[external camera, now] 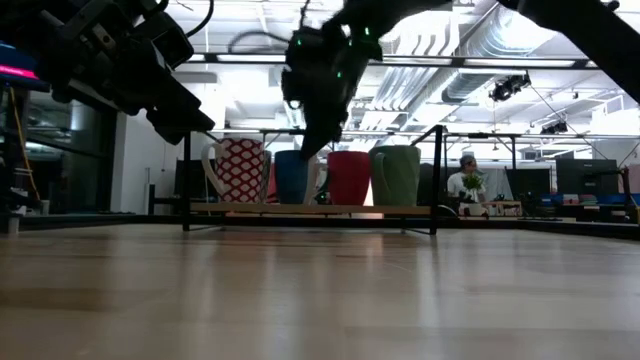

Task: Place coffee mugs
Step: Put the white mug on the shelf

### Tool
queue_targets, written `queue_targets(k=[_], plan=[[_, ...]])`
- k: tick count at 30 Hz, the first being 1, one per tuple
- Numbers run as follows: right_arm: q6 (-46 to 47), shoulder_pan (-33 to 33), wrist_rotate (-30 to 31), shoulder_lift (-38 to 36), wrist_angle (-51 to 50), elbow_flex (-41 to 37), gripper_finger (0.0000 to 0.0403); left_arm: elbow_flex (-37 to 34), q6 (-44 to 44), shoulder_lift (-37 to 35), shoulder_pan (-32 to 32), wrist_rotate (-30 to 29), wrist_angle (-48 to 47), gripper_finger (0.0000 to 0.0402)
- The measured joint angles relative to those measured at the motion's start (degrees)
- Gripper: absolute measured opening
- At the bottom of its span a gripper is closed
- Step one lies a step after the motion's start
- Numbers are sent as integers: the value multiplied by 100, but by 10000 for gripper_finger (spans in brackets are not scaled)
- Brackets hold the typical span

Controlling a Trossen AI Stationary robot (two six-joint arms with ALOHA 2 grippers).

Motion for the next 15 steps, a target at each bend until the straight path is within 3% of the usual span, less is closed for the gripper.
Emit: queue_targets(k=[8,15], plan=[[-515,949,-507,-725,-2078,137,0,0,-2,0,0,0,-42,170],[184,1675,10,-1704,-2433,-94,0,0,-8,0,0,4,-51,170]])
